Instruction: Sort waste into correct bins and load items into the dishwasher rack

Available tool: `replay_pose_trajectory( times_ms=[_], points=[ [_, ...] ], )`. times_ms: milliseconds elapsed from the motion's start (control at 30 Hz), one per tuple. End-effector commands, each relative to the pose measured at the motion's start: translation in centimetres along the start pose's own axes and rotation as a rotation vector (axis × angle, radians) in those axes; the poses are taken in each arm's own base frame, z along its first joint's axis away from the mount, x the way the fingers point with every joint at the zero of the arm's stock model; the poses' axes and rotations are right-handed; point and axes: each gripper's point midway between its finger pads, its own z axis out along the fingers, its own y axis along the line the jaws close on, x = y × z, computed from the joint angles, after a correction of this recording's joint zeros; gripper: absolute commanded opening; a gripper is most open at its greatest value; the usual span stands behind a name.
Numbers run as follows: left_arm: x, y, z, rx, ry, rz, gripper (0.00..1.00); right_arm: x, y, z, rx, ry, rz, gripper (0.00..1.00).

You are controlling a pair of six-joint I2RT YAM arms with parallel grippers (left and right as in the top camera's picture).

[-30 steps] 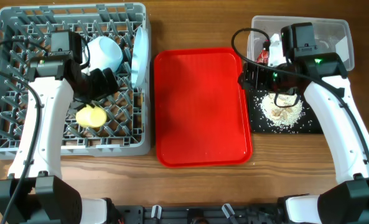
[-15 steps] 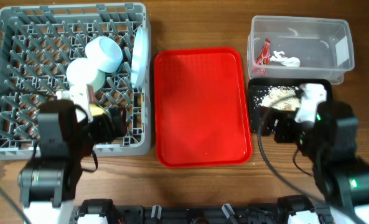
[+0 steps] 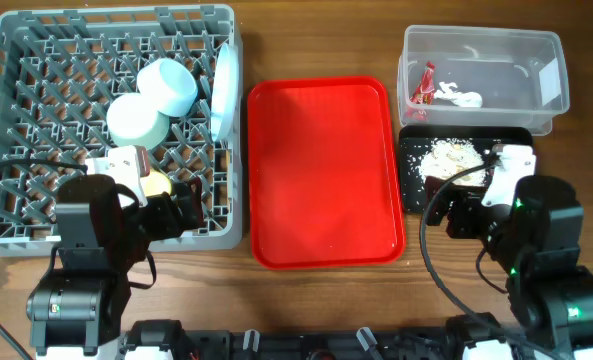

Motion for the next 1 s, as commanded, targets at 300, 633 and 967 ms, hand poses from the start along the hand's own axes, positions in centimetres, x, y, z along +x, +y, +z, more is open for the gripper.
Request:
replay_pose_trajectory(
  times_ms=[300, 633, 967],
  points=[
    [0.3, -0.1, 0.2, 0.009, 0.010, 0.010, 1.00, -1.9, -1.5, -3.3, 0.039, -0.518, -0.143, 1.00],
    [0.3, -0.1, 0.2, 0.009, 0.010, 0.010, 1.00, -1.8, -3.5, -1.4, 0.037, -0.987, -0.102, 1.00],
    [0.3, -0.1, 0.2, 0.009, 0.010, 0.010, 1.00, 3.2, -3.2, 4.4, 0.001, -0.719, -0.268, 1.00]
  ],
)
